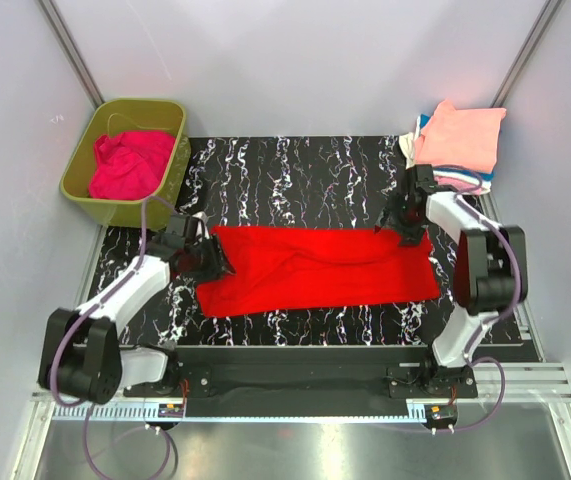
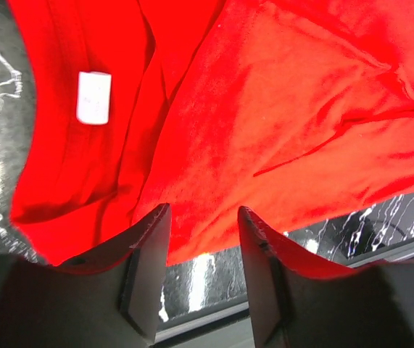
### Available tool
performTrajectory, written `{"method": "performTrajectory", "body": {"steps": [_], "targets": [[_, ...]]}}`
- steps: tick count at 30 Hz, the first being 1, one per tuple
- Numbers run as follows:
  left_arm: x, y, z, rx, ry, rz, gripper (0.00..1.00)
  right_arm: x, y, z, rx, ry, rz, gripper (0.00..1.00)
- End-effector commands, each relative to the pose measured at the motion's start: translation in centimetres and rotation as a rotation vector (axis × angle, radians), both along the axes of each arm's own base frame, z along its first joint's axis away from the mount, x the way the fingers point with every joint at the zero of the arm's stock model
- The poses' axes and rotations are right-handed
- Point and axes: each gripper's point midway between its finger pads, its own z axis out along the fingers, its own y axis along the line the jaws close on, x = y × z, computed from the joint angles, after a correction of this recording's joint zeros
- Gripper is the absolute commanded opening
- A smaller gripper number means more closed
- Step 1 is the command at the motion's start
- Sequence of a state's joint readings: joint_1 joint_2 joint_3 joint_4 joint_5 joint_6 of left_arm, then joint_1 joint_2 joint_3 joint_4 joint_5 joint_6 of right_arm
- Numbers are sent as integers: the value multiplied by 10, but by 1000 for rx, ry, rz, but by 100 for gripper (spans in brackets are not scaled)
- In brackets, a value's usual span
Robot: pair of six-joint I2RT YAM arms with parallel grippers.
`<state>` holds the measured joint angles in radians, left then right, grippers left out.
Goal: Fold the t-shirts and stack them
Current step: Fold the tshirt
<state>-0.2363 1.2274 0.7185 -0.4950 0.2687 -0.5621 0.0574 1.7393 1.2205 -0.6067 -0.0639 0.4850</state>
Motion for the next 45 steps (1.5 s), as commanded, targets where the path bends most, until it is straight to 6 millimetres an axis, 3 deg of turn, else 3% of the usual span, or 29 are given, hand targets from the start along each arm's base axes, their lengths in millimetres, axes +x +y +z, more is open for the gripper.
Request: {"method": "performTrajectory", "body": {"steps": [1,10,11,13,14,16,17,18,19,20,21,22,23,24,25,26,27,28,29,32,33,35,36,38,39,40,42,43,45], "targets": [[20,-12,-3,-53,-45,27,45,0,22,-24,95,57,76,78],[59,-16,-48,4,50,43,37,-28,47,-47,188,151,153,72],[80,-13,-41,42,23,60,36,-32,49,-46,199,159,150,72],[100,-10,-57,90,68,52,35,-47,58,-42,234,182,148,72],[133,-14,-36,99,22,58,35,-55,63,-42,245,198,148,72],[165,-19,-52,131,67,47,36,-85,85,-40,273,250,157,72],[204,-27,-49,138,62,49,36,-96,97,-38,292,260,170,72],[223,-32,-48,132,61,52,36,-102,116,-20,345,222,200,72],[241,-39,-48,117,63,50,37,-132,155,-13,390,256,260,72],[282,-60,-1,36,-31,25,38,-144,178,3,438,238,319,73],[296,-74,-30,-5,11,5,41,-160,205,34,499,194,408,75],[313,-90,-18,-70,-30,-23,43,-164,225,62,534,151,454,77],[341,-117,42,-202,-192,-94,46,-180,245,81,550,123,538,79],[349,-130,49,-278,-215,-102,53,-182,247,105,566,72,564,82],[352,-143,76,-359,-270,-130,68,-176,252,131,583,2,597,83],[352,-156,122,-482,-396,-205,93,-172,251,144,574,-49,612,85],[347,-159,144,-554,-414,-197,99,-164,244,152,521,-107,611,87],[339,-159,141,-567,-408,-200,99,-153,241,168,471,-191,643,88],[329,-157,190,-585,-507,-230,99,-146,235,169,419,-216,636,89],[300,-138,231,-483,-542,-239,99,-112,222,168,275,-256,621,89],[294,-129,236,-421,-565,-245,99,-98,218,153,213,-233,597,89],[267,-101,251,-317,-544,-185,99,-75,219,156,147,-275,603,89],[258,-90,253,-259,-558,-185,99,-63,224,138,120,-240,604,89],[223,-65,253,-154,-539,-138,99,-39,231,142,87,-265,610,88],[211,-57,250,-113,-537,-139,99,-28,232,116,38,-205,603,88],[197,-50,247,-88,-533,-136,99,-11,236,127,34,-242,602,87],[158,-29,230,-15,-498,-103,99,9,240,103,2,-204,589,84],[139,-22,197,13,-424,-98,99,22,244,110,4,-238,586,83],[107,-5,198,51,-441,-64,99,37,247,86,-34,-203,581,82]]}}
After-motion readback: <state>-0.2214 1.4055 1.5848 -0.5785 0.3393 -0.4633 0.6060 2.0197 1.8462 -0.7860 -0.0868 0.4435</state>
